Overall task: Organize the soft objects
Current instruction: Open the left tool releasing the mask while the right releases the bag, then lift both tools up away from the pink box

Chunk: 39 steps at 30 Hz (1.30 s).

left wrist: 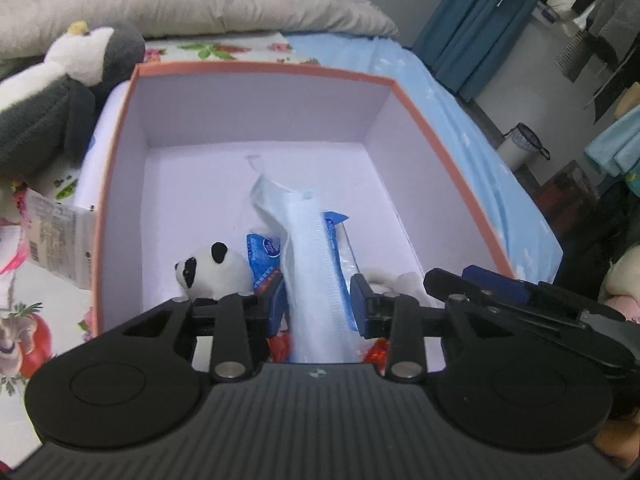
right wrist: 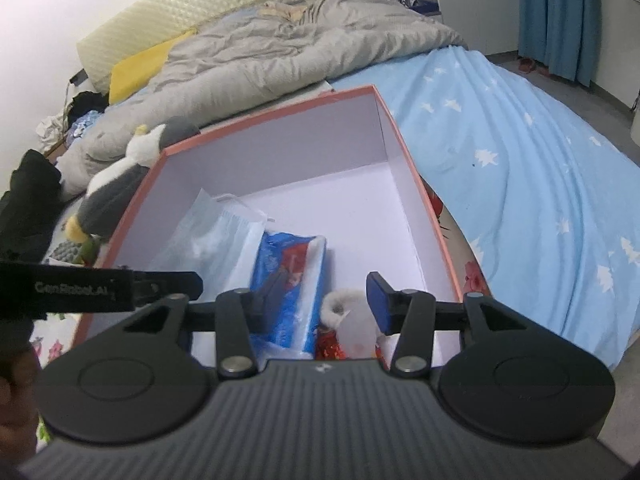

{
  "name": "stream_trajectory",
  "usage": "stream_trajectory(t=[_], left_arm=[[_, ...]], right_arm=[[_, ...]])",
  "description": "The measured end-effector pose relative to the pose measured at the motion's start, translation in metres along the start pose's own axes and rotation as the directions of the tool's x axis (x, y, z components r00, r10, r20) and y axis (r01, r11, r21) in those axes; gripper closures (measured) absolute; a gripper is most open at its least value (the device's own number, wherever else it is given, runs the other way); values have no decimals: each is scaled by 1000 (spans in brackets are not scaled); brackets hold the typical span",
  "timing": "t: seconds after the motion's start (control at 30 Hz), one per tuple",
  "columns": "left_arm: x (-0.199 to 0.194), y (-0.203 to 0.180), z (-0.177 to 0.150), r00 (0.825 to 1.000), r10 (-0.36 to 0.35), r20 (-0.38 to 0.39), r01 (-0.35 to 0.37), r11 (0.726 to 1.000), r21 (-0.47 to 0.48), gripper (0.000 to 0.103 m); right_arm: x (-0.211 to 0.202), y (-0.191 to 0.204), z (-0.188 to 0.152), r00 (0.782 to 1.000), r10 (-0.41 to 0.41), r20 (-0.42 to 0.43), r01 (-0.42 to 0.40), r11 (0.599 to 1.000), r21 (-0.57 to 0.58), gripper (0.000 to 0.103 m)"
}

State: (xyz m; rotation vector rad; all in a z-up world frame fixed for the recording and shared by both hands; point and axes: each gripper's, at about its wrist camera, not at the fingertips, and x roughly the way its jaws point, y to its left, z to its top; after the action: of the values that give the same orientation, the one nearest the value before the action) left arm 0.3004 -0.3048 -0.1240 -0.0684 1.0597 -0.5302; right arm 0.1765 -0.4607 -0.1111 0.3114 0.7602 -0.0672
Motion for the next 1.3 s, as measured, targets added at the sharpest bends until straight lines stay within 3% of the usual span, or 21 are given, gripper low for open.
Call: stream_trajectory(t=[0.5, 0.93, 1.3], left_arm=[[-108, -8, -47, 989, -23, 145, 19, 999, 30, 63], [-208, 7, -111, 964, -37, 265, 30, 999, 31, 63], [-267, 32, -165, 943, -20, 332, 22, 1000, -2, 63]], right_arm=[[-91, 40, -28, 993, 21, 118, -19, 1000, -21, 54], [-158, 88, -64, 981, 47, 190, -32, 996, -82, 54], [-186, 116, -94, 971, 78, 224, -56, 993, -101, 54]])
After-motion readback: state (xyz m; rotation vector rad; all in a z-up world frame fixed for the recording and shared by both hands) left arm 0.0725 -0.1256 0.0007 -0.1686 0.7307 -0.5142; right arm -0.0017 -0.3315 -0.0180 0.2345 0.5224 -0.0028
